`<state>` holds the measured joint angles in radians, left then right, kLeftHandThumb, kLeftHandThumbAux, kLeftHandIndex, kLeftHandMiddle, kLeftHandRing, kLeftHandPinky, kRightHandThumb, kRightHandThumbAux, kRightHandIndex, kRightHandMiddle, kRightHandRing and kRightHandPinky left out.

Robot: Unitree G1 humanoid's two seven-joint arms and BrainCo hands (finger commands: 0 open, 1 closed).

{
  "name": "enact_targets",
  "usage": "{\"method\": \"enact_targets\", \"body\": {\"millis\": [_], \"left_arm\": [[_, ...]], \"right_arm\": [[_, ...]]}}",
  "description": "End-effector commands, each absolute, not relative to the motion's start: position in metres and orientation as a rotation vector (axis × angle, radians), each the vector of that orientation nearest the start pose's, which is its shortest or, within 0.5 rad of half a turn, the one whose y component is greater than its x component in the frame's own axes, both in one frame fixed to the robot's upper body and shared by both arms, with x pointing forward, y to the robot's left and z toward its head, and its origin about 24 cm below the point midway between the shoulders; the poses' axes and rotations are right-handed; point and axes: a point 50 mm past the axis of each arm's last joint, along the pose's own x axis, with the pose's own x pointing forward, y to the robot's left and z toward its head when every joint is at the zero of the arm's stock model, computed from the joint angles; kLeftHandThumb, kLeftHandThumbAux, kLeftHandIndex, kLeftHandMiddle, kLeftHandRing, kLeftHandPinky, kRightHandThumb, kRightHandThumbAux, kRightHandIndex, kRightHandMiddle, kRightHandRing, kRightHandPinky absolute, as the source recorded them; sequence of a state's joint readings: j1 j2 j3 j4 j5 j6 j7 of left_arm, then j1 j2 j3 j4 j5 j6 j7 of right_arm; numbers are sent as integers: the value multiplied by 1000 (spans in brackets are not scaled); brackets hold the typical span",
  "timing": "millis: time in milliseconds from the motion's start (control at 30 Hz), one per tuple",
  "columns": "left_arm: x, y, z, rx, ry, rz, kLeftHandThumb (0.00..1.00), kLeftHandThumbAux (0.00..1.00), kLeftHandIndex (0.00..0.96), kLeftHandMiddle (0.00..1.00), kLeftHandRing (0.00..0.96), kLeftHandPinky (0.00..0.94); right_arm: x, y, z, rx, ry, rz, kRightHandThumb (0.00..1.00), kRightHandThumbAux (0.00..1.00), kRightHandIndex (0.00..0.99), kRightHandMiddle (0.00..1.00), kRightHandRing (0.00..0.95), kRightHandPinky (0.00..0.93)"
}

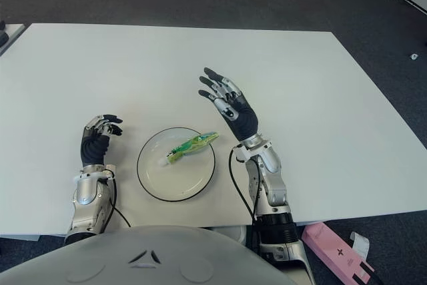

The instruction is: Put the toothpaste on the table into the plate.

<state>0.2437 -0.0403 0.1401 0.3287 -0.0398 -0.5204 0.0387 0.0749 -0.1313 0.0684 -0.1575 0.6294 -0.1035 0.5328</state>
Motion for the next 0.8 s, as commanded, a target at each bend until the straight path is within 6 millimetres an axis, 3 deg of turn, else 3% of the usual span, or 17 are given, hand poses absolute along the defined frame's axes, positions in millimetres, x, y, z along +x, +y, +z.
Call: {"method": "enact_targets", "body": {"millis": [33,433,600,800], "left_arm": [[152,186,-66,-72,232,280,836,677,426,474,575,545],[153,187,-66,-74,232,277,835,678,420,478,579,551],[154,187,-66,-72,236,274,836,678,421,477,585,564],[154,187,-65,-70,233,271,836,677,425,475,583,555]], "right_arm": [[227,-144,79,501,-261,534,346,606,228,165,133,213],[222,-153,70,474,-212,337,315,644,304,312,291,344],[217,-157,61,463,-180,217,313,712,341,373,371,420],[214,-163,52,420,-162,97,311,769,367,405,411,445]]}}
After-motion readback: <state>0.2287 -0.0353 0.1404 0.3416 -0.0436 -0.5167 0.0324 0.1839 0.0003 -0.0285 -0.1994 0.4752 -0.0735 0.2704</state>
